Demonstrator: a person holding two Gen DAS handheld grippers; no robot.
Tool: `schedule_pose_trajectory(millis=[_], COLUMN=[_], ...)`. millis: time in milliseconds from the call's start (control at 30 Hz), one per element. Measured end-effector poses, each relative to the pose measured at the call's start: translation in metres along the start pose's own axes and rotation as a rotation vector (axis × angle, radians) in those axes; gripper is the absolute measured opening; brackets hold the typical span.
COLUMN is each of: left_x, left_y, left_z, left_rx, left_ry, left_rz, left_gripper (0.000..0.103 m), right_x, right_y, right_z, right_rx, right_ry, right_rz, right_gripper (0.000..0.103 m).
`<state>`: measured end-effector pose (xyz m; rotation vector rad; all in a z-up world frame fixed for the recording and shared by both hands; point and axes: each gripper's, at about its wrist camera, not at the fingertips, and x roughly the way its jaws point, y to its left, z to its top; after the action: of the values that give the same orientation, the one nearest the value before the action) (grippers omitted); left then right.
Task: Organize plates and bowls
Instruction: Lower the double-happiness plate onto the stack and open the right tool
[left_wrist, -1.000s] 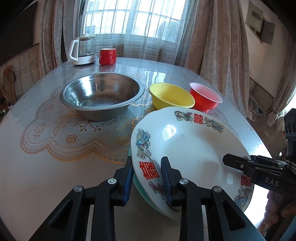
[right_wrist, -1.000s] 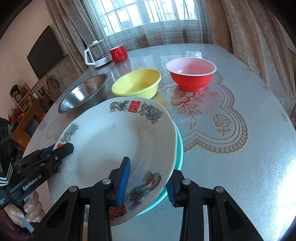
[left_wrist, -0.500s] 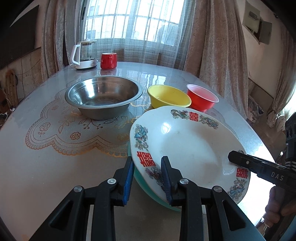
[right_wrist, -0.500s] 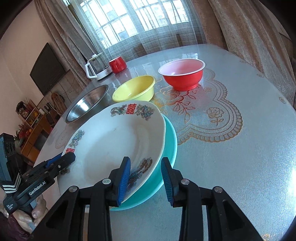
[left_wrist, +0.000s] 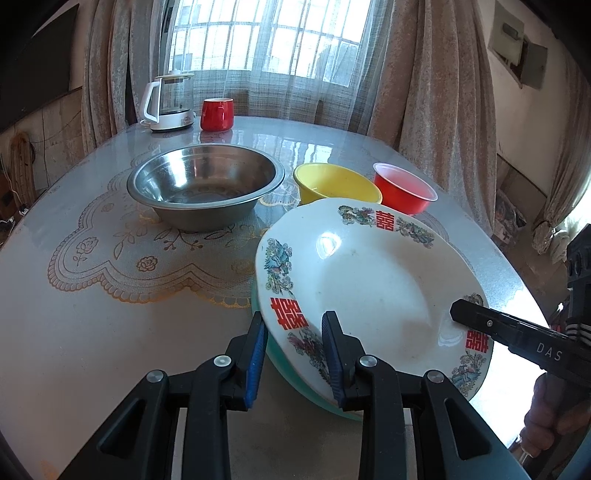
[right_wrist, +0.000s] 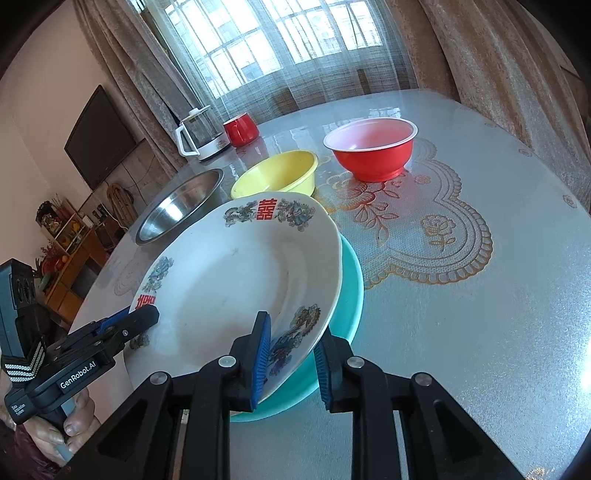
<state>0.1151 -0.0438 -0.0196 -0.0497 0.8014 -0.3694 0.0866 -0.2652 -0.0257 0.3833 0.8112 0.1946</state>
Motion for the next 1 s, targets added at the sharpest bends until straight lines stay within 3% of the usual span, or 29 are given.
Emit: schedule_pose_trajectory(millis=[133,233,633,1000], left_x=[-0.004,-0.009,-0.029,-0.044], left_y=[0.000,0.000,0.005,0.019], left_z=[-0.002,-0.004,-0.014,-0.020], left_rx=[-0.004,-0.002,-0.035,-0.084], left_ry=[-0.006,-0.018,-0.043,-0.050], left_rz=[0.001,0.010,0.038,0.079], left_gripper=[0.031,0.031,0.032,0.034], right_x=[-0.002,-0.006,-0.035,-0.056], right_y=[0.000,0.000,0.001,0.036], right_z=[0.000,-0.003,-0.004,0.003], right_rx=[0.017,0.018,0.017,-0.065], right_ry=[0.006,0.002,-0.083,-0.148], right_rz=[-0.008,-0.037,-0.139,-0.116], right_gripper=[0.025,0.033,0.034,0.034])
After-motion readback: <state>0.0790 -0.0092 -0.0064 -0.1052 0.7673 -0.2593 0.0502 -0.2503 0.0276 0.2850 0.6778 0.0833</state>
